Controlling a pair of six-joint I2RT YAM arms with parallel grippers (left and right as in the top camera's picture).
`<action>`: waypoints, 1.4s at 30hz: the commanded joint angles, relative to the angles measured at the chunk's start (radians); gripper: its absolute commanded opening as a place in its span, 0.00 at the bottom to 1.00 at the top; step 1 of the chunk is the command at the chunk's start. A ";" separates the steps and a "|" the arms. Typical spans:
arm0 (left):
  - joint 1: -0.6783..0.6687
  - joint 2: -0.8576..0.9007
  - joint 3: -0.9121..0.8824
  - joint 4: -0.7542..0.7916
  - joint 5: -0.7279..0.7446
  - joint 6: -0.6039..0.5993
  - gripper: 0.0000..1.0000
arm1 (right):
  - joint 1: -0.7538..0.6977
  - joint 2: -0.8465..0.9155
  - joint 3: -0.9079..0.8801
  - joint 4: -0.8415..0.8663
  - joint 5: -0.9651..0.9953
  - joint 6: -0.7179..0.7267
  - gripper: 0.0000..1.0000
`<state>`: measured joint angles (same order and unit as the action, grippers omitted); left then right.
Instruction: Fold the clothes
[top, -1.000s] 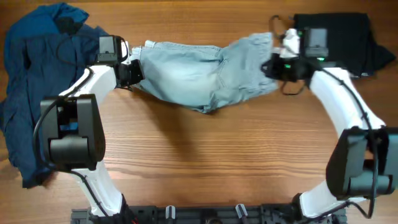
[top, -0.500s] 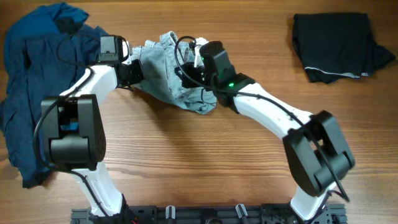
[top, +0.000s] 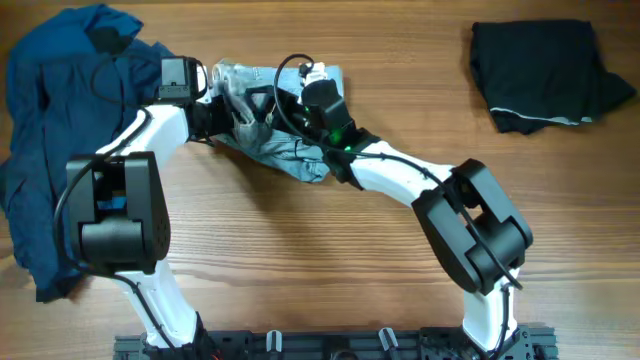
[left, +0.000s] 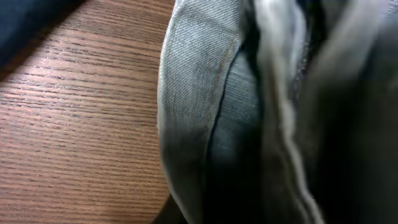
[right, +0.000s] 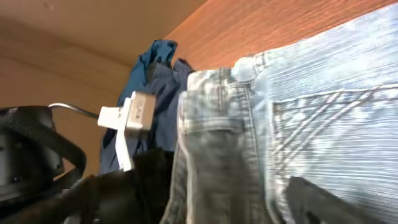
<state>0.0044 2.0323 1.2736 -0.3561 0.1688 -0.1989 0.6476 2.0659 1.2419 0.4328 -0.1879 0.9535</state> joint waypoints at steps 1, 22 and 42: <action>-0.008 -0.026 -0.007 0.000 0.001 0.013 0.04 | -0.005 0.010 0.010 0.040 -0.073 -0.011 0.99; -0.116 -0.274 0.004 0.010 -0.018 -0.120 0.90 | -0.431 -0.061 0.014 -0.620 -0.397 -0.453 1.00; -0.104 0.007 0.004 0.035 -0.275 -0.124 0.04 | -0.286 0.043 0.014 -0.491 -0.283 -0.325 1.00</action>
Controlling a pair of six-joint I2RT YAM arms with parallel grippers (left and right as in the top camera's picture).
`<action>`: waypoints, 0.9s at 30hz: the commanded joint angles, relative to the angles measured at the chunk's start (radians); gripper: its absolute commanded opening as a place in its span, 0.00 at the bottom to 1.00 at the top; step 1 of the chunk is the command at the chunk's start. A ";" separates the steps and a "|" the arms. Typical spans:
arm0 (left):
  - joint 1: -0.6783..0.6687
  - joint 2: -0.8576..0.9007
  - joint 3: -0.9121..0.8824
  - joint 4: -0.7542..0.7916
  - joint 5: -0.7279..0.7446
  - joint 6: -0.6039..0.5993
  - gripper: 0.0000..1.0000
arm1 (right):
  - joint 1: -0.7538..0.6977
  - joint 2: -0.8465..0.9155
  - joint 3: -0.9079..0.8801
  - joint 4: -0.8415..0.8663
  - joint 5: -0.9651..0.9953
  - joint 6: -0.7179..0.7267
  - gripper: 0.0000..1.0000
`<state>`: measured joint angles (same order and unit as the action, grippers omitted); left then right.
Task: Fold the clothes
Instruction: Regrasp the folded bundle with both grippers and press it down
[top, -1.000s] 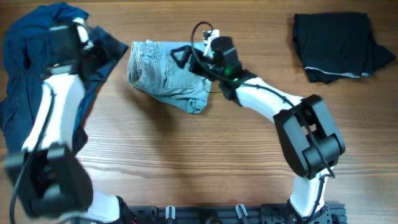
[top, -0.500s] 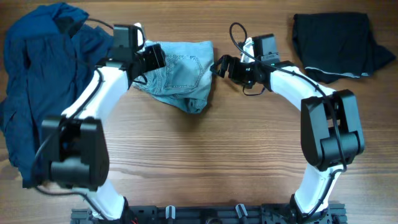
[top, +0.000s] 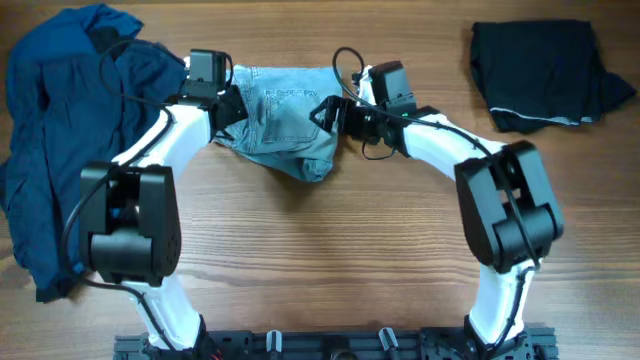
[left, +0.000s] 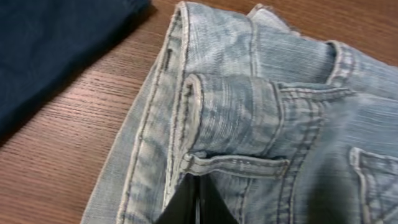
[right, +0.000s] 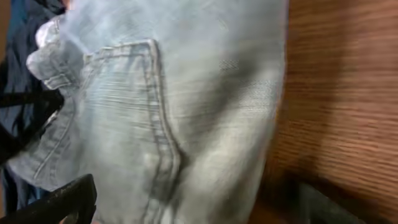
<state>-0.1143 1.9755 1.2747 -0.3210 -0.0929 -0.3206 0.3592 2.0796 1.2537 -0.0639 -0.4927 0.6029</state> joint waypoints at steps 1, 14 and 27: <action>0.018 0.079 0.003 0.003 -0.013 -0.002 0.04 | 0.003 0.029 0.002 0.007 0.021 0.024 0.99; 0.015 0.066 0.003 -0.193 0.268 0.024 0.04 | -0.109 -0.302 0.110 -0.448 0.171 -0.232 1.00; -0.293 0.064 0.071 -0.247 0.440 -0.112 0.86 | -0.184 -0.411 0.111 -0.578 0.089 -0.236 0.99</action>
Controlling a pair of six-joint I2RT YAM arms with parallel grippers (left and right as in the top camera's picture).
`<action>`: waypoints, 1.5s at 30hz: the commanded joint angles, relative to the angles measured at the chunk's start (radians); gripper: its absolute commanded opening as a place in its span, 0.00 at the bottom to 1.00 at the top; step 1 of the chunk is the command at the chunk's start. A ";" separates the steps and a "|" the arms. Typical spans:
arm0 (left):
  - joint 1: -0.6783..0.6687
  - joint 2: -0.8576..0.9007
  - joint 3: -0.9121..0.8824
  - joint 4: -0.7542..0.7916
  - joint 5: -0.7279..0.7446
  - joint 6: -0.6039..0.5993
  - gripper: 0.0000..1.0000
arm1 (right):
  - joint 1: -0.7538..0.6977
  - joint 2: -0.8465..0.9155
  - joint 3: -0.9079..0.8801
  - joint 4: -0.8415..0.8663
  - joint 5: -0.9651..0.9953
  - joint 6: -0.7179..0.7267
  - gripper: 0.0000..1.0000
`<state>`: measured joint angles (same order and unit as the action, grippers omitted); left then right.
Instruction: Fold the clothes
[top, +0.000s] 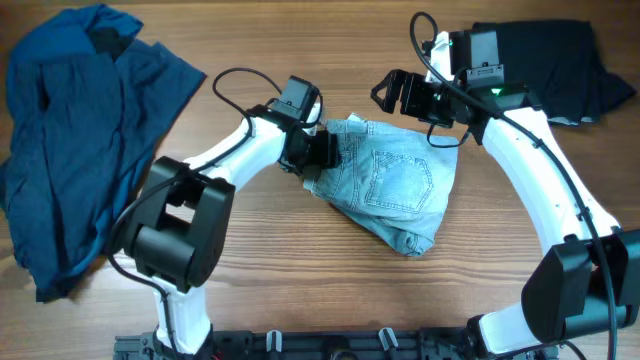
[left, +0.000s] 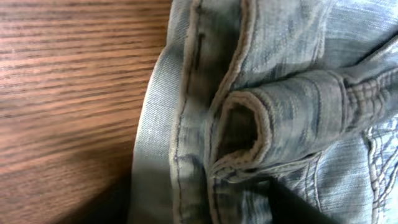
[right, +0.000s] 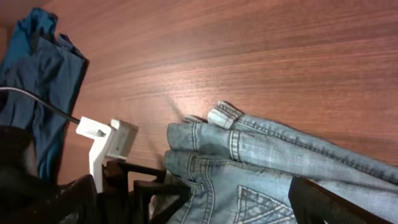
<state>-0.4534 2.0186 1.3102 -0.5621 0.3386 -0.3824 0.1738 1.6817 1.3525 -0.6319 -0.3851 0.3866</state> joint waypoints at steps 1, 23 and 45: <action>0.067 0.016 0.055 -0.007 0.009 -0.072 0.90 | 0.002 -0.013 0.012 -0.012 -0.009 -0.018 1.00; 0.755 -0.108 0.111 -0.067 -0.023 -0.223 1.00 | 0.478 0.391 0.475 -0.401 0.636 0.048 1.00; 0.755 -0.107 0.111 -0.082 -0.136 -0.145 1.00 | 0.552 0.636 0.483 -0.462 0.644 0.299 0.99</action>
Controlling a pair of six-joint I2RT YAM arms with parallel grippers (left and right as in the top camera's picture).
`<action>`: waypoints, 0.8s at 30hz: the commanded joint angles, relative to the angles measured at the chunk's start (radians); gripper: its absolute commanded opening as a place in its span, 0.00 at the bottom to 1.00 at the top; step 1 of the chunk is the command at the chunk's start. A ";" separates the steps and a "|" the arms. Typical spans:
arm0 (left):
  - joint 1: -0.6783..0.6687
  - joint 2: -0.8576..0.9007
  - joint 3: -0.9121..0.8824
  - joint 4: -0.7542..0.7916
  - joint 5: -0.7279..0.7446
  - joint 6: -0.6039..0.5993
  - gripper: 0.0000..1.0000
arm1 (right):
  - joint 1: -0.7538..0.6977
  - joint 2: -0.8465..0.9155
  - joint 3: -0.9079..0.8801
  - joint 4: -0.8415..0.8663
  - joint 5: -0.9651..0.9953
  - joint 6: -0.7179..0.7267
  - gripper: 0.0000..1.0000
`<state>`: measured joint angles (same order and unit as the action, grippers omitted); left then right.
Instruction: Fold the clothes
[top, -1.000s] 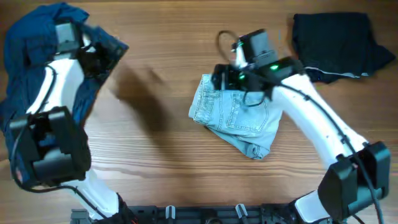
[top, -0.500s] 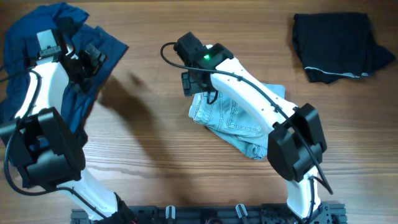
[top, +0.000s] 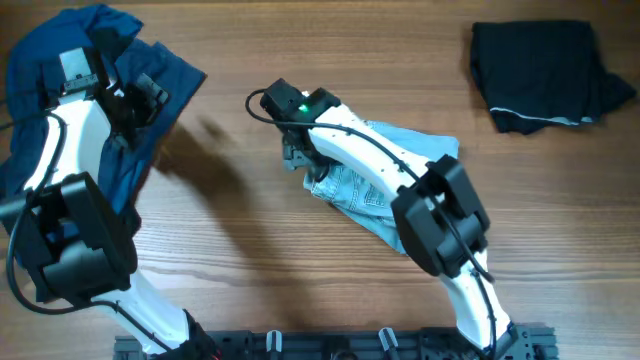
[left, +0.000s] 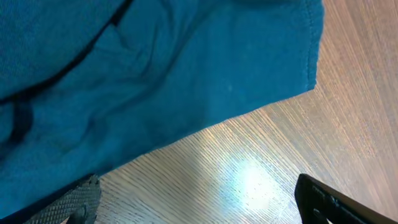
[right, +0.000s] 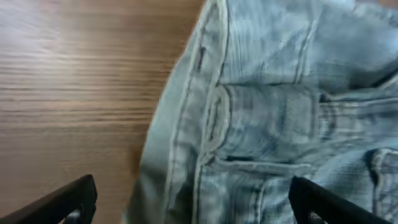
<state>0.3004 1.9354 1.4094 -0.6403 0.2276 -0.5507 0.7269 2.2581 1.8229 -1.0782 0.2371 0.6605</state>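
Light-blue denim shorts (top: 400, 180) lie bunched in the middle of the table. My right gripper (top: 300, 150) hangs open just above their left end. In the right wrist view the waistband and a belt loop (right: 261, 118) fill the frame, with the right gripper (right: 196, 205) empty and its fingers spread wide. My left gripper (top: 140, 98) is far left, open over the edge of a blue garment (top: 60, 150). The left wrist view shows that blue cloth (left: 124, 81) and bare wood, and nothing sits in the left gripper (left: 199, 208).
A folded black garment (top: 545, 72) lies at the back right corner. The blue garment covers the table's left side down to the front. The right arm (top: 370, 170) stretches across over the shorts.
My left gripper has left the shorts' waistband and now hangs open over the blue garment at far left. My right gripper has moved from the back right to the shorts' left end.
Both grippers were at the crumpled shorts near the back of the table. Then the shorts were stretched between them. Later the shorts lay in the middle, the left gripper at the waistband and the right one lifted open. Now both are open, neither holding cloth.
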 joint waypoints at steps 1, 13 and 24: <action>0.001 -0.024 0.012 -0.004 -0.032 0.023 1.00 | -0.002 0.063 0.013 -0.027 0.029 0.035 0.99; 0.001 -0.024 0.012 -0.019 -0.091 0.023 1.00 | -0.014 0.063 0.010 -0.190 0.132 0.034 0.19; 0.001 -0.024 0.012 -0.003 -0.107 0.023 1.00 | -0.144 -0.132 0.143 -0.110 0.072 -0.203 0.04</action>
<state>0.3004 1.9354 1.4094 -0.6479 0.1383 -0.5430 0.5930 2.1971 1.9236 -1.2030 0.3138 0.5793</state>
